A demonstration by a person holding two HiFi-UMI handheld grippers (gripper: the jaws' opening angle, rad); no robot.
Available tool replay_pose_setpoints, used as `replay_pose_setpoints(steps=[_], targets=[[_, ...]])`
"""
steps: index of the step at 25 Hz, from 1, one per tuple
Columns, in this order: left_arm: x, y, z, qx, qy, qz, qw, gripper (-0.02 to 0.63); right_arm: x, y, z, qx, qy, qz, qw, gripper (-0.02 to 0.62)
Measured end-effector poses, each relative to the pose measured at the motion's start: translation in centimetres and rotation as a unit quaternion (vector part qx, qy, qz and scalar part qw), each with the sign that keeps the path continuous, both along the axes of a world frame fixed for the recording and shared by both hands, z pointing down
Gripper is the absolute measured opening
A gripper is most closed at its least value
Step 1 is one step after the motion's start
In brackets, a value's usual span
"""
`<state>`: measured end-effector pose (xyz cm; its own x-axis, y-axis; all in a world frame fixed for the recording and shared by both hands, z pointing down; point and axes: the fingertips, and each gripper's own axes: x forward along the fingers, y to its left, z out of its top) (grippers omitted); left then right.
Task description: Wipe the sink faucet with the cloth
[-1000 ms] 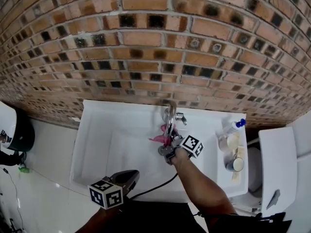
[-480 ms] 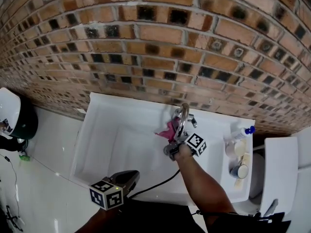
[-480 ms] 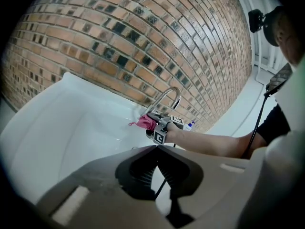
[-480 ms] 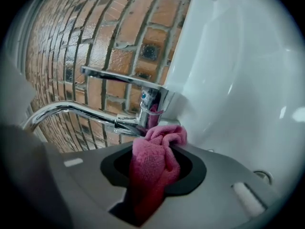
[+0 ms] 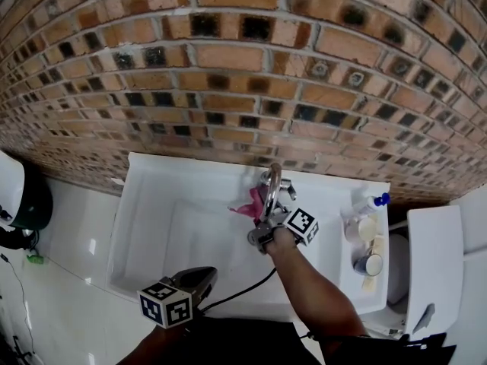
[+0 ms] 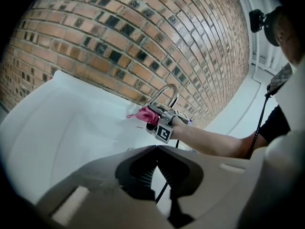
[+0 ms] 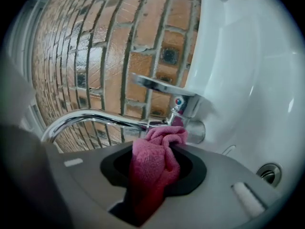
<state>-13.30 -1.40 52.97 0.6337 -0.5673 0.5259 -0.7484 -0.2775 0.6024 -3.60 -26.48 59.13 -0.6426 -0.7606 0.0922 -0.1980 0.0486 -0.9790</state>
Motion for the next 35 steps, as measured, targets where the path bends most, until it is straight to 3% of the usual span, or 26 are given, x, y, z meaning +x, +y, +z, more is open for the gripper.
replay_pose_setpoints(steps=[5,10,15,17,19,24,29,32,35], targets=[[0.6,-0.2,-0.6,0.008,-0.001,0.002,1.0000,0.003,-0.4,0.1,-4.1,0.053,-0.010,-0.031,0.998,0.126],[1.4,0.1,-1.2,0.016,-0.004,0.003,0.9999,0.003,-0.8,0.1,-7.9,0.135,0.042,-0.086,0.986,0.126],[2.1,0.4,-1.5,0.019,-0.008,-0.008,0.9998,0.003,-0.3,0.3,-8.0,0.146,0.084,-0.112,0.979,0.126],[2.4,0.5,-1.6,0.019,-0.010,-0.013,0.9997,0.003,-0.7,0.8,-9.1,0.161,0.056,-0.121,0.978,0.125],[2.8,0.6,-1.6,0.019,-0.012,-0.018,0.9996,0.003,-0.9,1.1,-9.9,0.194,0.064,-0.139,0.969,0.124],[3.9,1.2,-1.6,0.019,-0.020,-0.032,0.9991,0.003,-1.4,1.7,-12.2,0.325,0.168,-0.218,0.905,0.124],[5.1,2.0,-1.2,0.009,-0.025,-0.054,0.9982,0.003,-1.8,3.0,-12.7,0.417,0.252,-0.288,0.824,0.124],[5.8,2.2,-1.2,0.006,-0.028,-0.066,0.9974,0.003,-2.0,3.8,-12.8,0.473,0.293,-0.327,0.764,0.123],[6.5,2.4,-1.5,0.007,-0.030,-0.077,0.9966,0.003,-1.9,4.7,-12.8,0.533,0.334,-0.361,0.688,0.123]])
